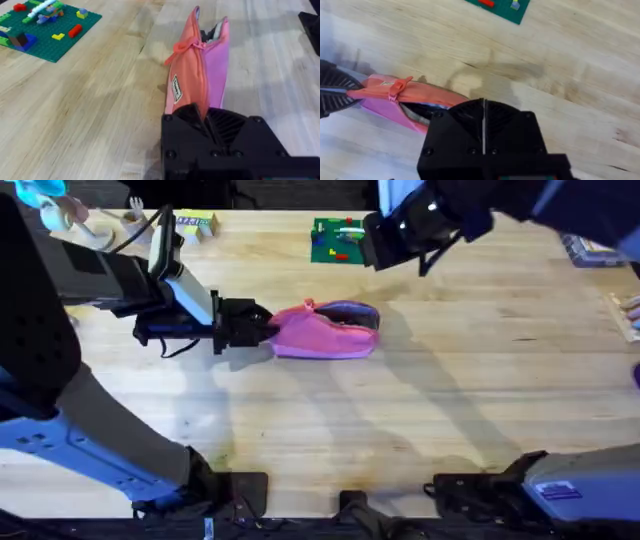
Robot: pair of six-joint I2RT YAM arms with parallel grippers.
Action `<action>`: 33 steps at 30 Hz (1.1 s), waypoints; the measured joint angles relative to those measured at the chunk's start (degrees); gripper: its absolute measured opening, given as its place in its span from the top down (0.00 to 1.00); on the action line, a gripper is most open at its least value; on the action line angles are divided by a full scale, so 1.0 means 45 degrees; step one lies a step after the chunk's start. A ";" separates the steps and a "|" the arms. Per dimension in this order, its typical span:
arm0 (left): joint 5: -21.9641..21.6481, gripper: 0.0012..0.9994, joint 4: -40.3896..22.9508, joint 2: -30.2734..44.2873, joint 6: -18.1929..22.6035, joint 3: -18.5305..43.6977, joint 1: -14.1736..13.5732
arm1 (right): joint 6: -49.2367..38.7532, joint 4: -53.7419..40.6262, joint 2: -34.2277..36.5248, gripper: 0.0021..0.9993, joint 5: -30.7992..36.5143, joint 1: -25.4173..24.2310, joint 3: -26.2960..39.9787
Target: Unzip the bag, pick up the pens from the table one at a time and place them inside, then zip the bag closed.
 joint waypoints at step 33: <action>-0.0036 0.96 -0.0005 -0.0003 0.0000 0.0000 0.0000 | -0.0811 -0.0183 -0.1095 0.00 0.0000 0.2656 0.0000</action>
